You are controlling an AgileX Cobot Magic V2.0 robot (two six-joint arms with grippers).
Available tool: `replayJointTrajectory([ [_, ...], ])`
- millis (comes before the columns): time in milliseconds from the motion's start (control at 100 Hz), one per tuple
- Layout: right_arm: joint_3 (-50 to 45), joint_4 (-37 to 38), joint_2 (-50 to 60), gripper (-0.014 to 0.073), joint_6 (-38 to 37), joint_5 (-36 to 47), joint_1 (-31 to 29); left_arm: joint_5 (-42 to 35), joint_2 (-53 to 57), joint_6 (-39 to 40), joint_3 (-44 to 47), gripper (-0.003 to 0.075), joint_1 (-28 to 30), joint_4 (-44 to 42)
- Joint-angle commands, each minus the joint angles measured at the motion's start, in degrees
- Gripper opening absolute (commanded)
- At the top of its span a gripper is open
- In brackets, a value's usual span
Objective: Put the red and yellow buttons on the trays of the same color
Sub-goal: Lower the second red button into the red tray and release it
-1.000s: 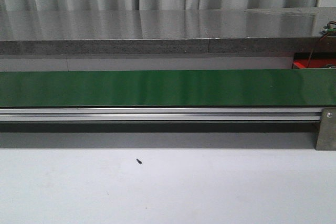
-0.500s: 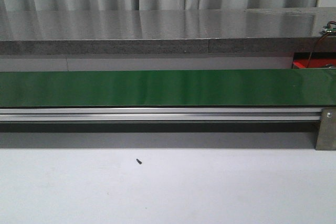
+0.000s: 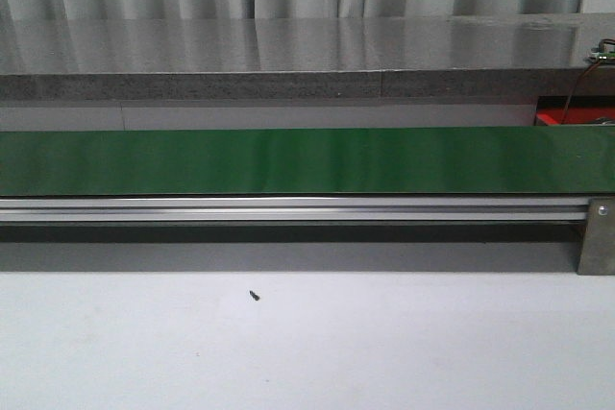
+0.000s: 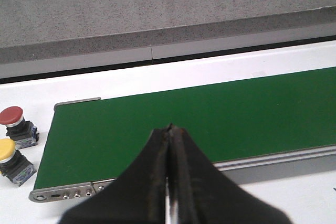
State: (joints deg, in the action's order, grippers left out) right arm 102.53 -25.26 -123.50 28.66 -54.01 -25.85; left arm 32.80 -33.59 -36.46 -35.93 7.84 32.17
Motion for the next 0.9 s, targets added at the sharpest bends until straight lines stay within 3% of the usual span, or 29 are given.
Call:
replayJointTrajectory([
  [0,1.9,-0.7,3.4,0.0181,0.8,1.6,-0.1,-3.8,-0.1,0.0,-1.5,-0.002,-0.4,1.9],
  [160,1.9,-0.2,3.4,0.0346,0.8,1.7,-0.1,-3.8,-0.1,0.0,-1.5,-0.002,-0.4,1.9],
  [230,1.9,-0.2,3.4,0.0379,0.8,1.8,-0.1,-3.8,-0.1,0.0,-1.5,-0.002,-0.4,1.9],
  [580,2.0,-0.2,4.8,0.038,0.8,2.0,-0.2,-3.8,-0.1,0.0,-1.5,-0.002,-0.4,1.9],
  [890,2.0,-1.1,14.7,0.038,0.9,1.6,0.6,-3.8,-0.1,0.0,-1.5,-0.002,-0.4,1.9],
])
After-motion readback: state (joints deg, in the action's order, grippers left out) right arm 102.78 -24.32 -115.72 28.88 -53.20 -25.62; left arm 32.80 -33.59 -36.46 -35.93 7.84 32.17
